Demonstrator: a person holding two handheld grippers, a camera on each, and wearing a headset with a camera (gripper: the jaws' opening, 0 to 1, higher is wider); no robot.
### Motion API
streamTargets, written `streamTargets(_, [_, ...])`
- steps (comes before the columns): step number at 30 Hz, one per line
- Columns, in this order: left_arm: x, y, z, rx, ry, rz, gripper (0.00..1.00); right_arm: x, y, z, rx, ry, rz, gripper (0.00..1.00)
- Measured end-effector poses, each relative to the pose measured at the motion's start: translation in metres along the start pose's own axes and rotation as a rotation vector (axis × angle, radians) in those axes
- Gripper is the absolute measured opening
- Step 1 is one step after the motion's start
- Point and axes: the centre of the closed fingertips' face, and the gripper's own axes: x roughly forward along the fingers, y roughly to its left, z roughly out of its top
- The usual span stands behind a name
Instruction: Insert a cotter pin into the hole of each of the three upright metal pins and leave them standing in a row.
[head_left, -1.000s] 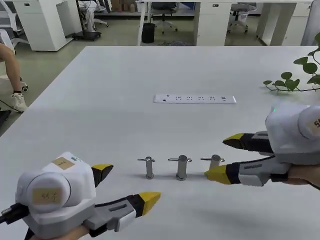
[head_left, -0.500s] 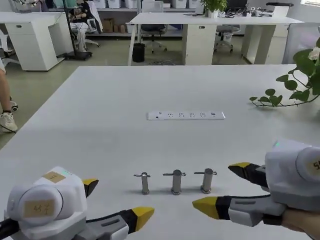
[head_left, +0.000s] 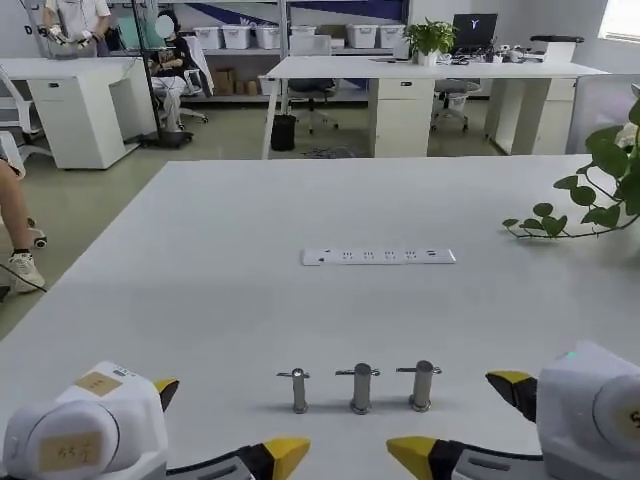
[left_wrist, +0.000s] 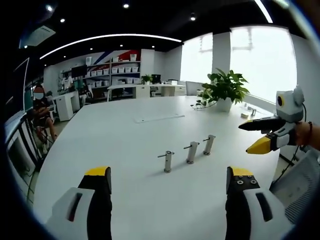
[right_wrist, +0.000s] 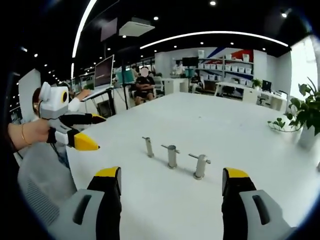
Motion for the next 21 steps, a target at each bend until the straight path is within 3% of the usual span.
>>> streamTargets(4, [-0.001, 0.0, 0.001, -0.013, -0.01, 0.006, 0.96, -0.004, 0.001, -0.003, -0.001, 0.001, -0.003, 0.81])
streamTargets(6, [-0.002, -0.002, 0.003, -0.02, -0.022, 0.001, 0.97, -0.006, 0.005, -0.002, 0.092, -0.025, 0.033, 0.82])
streamTargets(9, [-0.002, -0.004, 0.004, -0.018, -0.027, 0.002, 0.99, -0.009, 0.002, -0.001, 0.085, -0.034, 0.031, 0.82])
streamTargets(12, [-0.003, -0.001, 0.006, -0.019, -0.032, 0.015, 0.99, -0.012, 0.004, 0.006, 0.181, -0.09, 0.063, 0.82])
streamTargets(21, [-0.004, 0.001, 0.007, -0.019, -0.037, 0.023, 0.99, -0.014, -0.001, 0.0, 0.088, -0.047, 0.019, 0.82])
